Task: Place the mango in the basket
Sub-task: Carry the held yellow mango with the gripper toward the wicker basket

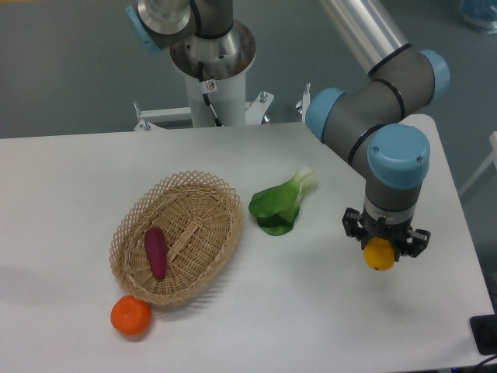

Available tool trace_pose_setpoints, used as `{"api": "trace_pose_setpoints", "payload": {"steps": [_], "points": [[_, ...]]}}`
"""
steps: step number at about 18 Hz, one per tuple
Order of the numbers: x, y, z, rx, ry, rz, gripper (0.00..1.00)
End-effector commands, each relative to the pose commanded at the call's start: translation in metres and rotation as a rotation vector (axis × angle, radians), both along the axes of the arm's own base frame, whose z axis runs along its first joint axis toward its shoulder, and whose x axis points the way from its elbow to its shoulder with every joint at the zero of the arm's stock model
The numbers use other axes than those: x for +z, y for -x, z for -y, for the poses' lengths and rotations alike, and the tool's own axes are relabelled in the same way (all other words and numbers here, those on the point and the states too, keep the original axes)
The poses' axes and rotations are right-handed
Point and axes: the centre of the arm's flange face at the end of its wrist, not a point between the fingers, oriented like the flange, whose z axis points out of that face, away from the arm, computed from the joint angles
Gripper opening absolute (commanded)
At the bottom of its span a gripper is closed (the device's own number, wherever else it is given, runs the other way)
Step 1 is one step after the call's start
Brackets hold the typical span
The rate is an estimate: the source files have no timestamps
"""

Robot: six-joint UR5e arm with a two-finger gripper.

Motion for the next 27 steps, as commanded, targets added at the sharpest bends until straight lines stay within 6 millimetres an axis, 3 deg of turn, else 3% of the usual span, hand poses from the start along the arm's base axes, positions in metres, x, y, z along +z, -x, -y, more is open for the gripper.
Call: {"api": "trace_pose_setpoints", "payload": {"steps": [12, 16, 18, 27], "points": [[0.000, -0.001, 0.001, 0.018, -0.006, 0.002, 0.40], [-0.009, -0.007, 0.003, 0.015, -0.001, 0.021, 0.41], [-0.012, -0.020, 0.002, 0.005, 0.006, 0.032, 0.40], [-0.014, -0.124, -0.032, -0.097, 0.015, 0.066, 0.40]]}}
